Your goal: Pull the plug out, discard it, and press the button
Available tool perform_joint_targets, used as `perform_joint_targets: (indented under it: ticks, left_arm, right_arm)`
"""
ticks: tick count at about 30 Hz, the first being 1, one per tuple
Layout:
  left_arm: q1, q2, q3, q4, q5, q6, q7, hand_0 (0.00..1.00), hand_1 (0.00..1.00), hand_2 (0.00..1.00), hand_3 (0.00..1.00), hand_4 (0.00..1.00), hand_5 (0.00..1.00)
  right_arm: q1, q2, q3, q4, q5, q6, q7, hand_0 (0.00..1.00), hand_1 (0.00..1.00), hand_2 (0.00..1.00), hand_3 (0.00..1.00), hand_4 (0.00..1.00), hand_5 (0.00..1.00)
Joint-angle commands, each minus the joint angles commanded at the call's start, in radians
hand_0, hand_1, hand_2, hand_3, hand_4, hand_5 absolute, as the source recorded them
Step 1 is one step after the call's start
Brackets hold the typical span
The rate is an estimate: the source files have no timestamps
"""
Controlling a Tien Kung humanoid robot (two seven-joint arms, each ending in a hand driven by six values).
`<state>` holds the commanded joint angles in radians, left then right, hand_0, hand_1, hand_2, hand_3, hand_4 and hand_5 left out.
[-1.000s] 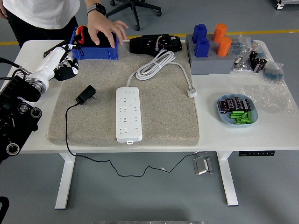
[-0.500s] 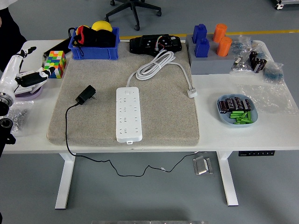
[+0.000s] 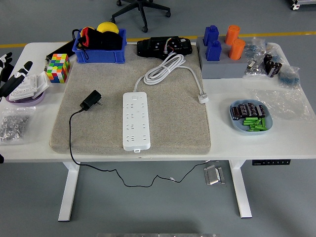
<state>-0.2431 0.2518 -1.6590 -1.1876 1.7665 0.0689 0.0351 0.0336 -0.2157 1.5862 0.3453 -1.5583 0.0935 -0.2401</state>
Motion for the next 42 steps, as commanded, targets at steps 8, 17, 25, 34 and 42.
perform_joint_targets:
  ticks: [8, 17, 25, 34, 42]
  left_arm:
    - [0.007, 0.004, 0.017, -0.017, -0.001, 0.000, 0.007, 0.992, 0.998, 0.994, 0.998, 0.880, 0.804]
    - [0.016, 0.007, 0.017, -0.049, -0.010, 0.006, 0.007, 0.984, 0.996, 0.978, 0.982, 0.838, 0.736]
    - [0.020, 0.008, 0.016, -0.072, -0.014, 0.018, -0.003, 0.983, 0.989, 0.973, 0.967, 0.832, 0.716]
    - [0.015, 0.011, 0.023, -0.082, -0.015, 0.034, -0.005, 0.970, 0.974, 0.968, 0.962, 0.828, 0.699]
    - [0.016, 0.012, 0.006, -0.082, -0.025, 0.034, -0.010, 0.966, 0.971, 0.965, 0.961, 0.814, 0.680]
  right_arm:
    - [0.001, -0.005, 0.002, -0.026, -0.019, 0.001, 0.000, 0.767, 0.729, 0.724, 0.713, 0.883, 0.658]
    - [0.008, 0.002, -0.008, -0.022, -0.015, 0.000, 0.000, 0.767, 0.729, 0.724, 0.713, 0.883, 0.658]
    - [0.009, 0.003, -0.006, -0.025, -0.018, -0.002, 0.001, 0.767, 0.729, 0.724, 0.713, 0.883, 0.658]
    - [0.013, -0.002, -0.003, -0.024, -0.016, -0.004, 0.001, 0.767, 0.729, 0.724, 0.713, 0.883, 0.658]
    - [0.021, -0.008, -0.012, -0.025, -0.015, -0.001, 0.000, 0.767, 0.729, 0.724, 0.713, 0.883, 0.658]
